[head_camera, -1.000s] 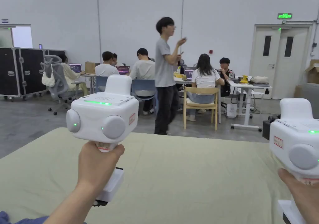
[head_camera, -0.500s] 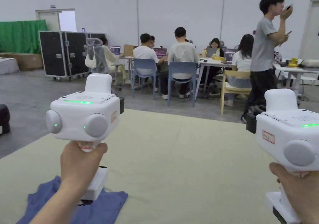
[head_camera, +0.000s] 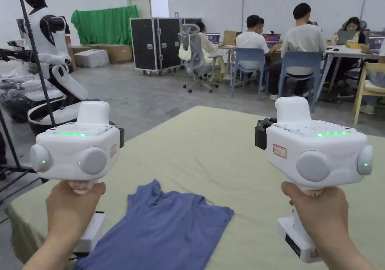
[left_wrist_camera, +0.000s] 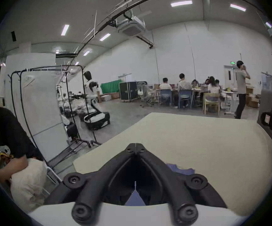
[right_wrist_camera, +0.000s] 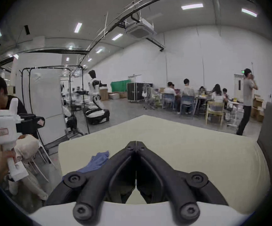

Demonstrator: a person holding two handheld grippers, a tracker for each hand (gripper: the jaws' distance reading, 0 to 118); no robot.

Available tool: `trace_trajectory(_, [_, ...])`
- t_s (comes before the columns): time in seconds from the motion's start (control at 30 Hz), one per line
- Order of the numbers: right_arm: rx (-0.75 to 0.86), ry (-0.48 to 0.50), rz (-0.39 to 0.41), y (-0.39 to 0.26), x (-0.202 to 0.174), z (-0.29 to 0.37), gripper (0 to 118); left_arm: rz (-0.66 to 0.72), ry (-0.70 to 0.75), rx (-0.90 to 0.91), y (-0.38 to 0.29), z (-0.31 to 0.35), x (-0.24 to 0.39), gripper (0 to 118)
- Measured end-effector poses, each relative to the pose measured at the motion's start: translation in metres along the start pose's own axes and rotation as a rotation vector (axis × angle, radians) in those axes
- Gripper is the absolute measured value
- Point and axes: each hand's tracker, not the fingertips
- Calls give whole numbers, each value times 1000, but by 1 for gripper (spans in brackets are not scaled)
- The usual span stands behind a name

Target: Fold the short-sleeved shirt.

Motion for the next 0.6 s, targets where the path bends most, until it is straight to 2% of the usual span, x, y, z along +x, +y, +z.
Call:
trace_trajectory(0.03, [-5,-1,5,-2,1,-1,3,15,-7,-20,-4,-7,2,7])
trace_trajectory(0.07, [-13,-3,14,-4,5,-2,3,35,-16,-62,-11,-17,7,45])
trace_trajectory(0.1, [-24,-11,26,-7,8,-3,3,54,-35,-101,-19,-29,13,88])
trace_trajectory(0.13, [-34,-22,38,-11,13,-4,3,73,-76,-169,-27,-44,18,101])
trace_trajectory(0.2, [-60,-39,53,-22,28,-3,3,88,-169,-258,-52,-71,38,101])
trace_trajectory(0.3, [-102,-87,55,-46,55,-5,3,8,-157,-357,-101,-110,85,101])
trace_trajectory(0.47, [-242,-150,-18,-97,110,-19,3,-80,-250,-555,-186,-178,161,101])
trace_trajectory(0.6, [-327,-188,-39,-141,144,-26,3,-184,-227,-614,-239,-218,192,101])
